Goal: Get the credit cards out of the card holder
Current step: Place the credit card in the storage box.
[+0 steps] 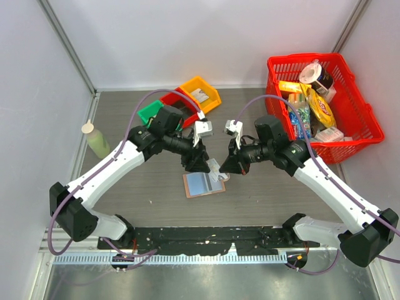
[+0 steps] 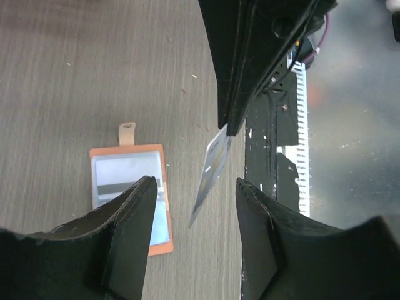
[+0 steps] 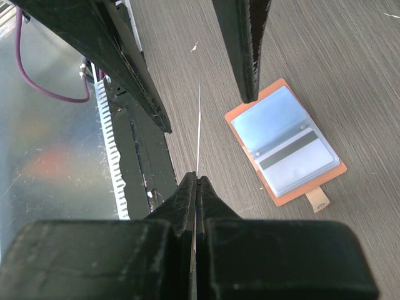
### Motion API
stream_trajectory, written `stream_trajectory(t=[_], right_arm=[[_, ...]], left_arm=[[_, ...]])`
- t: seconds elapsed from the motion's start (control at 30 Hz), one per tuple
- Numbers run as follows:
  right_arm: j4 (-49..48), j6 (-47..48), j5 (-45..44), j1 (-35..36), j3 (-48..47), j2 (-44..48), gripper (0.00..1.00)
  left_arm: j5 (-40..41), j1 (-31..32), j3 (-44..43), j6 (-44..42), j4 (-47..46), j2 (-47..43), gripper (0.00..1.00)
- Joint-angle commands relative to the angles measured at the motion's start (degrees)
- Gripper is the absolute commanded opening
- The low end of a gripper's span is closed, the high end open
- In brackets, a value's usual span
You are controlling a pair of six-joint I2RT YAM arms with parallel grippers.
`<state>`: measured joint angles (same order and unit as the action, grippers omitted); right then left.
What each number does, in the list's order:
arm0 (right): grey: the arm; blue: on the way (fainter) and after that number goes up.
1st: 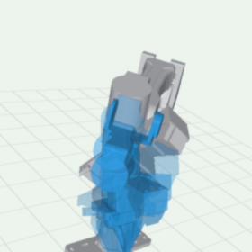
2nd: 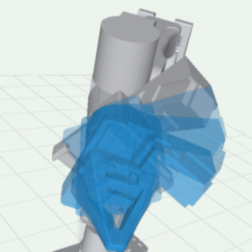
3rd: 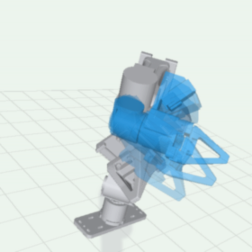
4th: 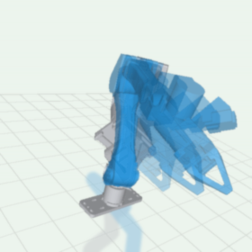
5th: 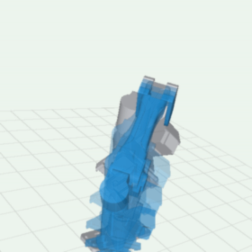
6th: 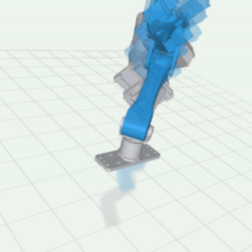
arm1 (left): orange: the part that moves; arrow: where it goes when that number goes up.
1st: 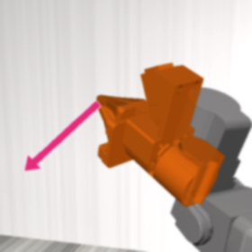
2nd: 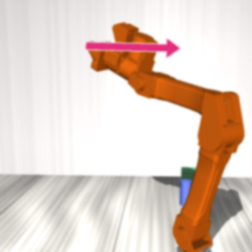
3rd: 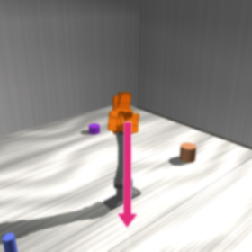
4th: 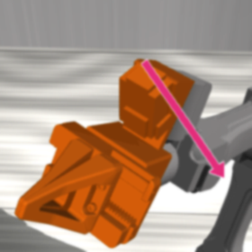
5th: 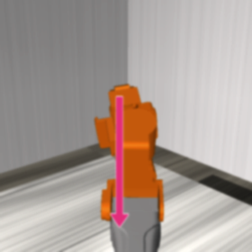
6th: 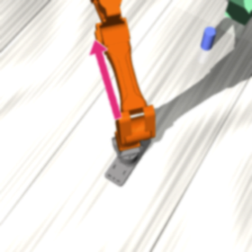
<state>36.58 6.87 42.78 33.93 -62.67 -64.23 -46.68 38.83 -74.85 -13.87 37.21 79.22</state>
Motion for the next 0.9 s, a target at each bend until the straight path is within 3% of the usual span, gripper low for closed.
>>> stream_trajectory(t=[0.0, 0.03, 0.1, 0.27, 0.37, 0.43, 0.47, 0.53, 0.67, 0.77, 0.87], right_arm=[[-1.2, 1.1, 1.6, 0.2, -2.3, -0.1, 0.01], [-1.2, 1.2, 1.8, 0.3, -2.1, 0.0, 0.01], [-1.7, 1.2, 1.7, 0.2, -1.9, 0.1, 0.01], [-3.3, 0.3, 0.0, 0.2, -0.8, -0.1, 0.01], [-5.5, -3.7, -5.7, 0.1, -0.1, 0.6, 0.09], [-10.7, -9.2, -12.8, -0.4, 1.2, 2.2, 0.26], [-12.7, -11.9, -16.0, -0.9, 3.0, 3.8, 0.42], [-17.0, -15.6, -21.1, -1.4, 5.2, 6.5, 0.59], [-21.9, -21.2, -35.0, -1.4, 8.8, 11.6, 0.85], [-23.1, -23.9, -45.2, -1.4, 11.7, 15.3, 0.89], [-24.2, -25.3, -49.1, -1.4, 14.2, 17.6, 0.89]], left_arm=[[-3.0, -0.2, -2.4, -4.0, 5.0, 0.9, 0.54], [-3.3, -0.2, -2.4, -4.5, 5.5, 0.9, 0.53], [-4.5, -0.2, -2.2, -4.9, 5.6, 1.0, 0.41], [-4.4, -0.2, -2.4, -4.7, 5.2, 1.5, 0.01], [-1.2, -0.7, -2.0, -1.5, 2.4, 1.5, 0.00], [2.8, -1.6, 0.4, 4.4, -2.9, 0.4, 0.00], [5.8, -2.3, 1.8, 8.6, -7.3, -0.2, 0.00], [10.2, -3.6, 4.9, 13.5, -15.9, -1.3, 0.00], [24.2, -5.9, 8.0, 27.1, -28.7, -0.6, 0.00], [34.2, -7.4, 8.1, 35.2, -35.0, 2.2, 0.00], [41.2, -9.0, 6.7, 43.0, -40.4, 6.4, 0.00]])
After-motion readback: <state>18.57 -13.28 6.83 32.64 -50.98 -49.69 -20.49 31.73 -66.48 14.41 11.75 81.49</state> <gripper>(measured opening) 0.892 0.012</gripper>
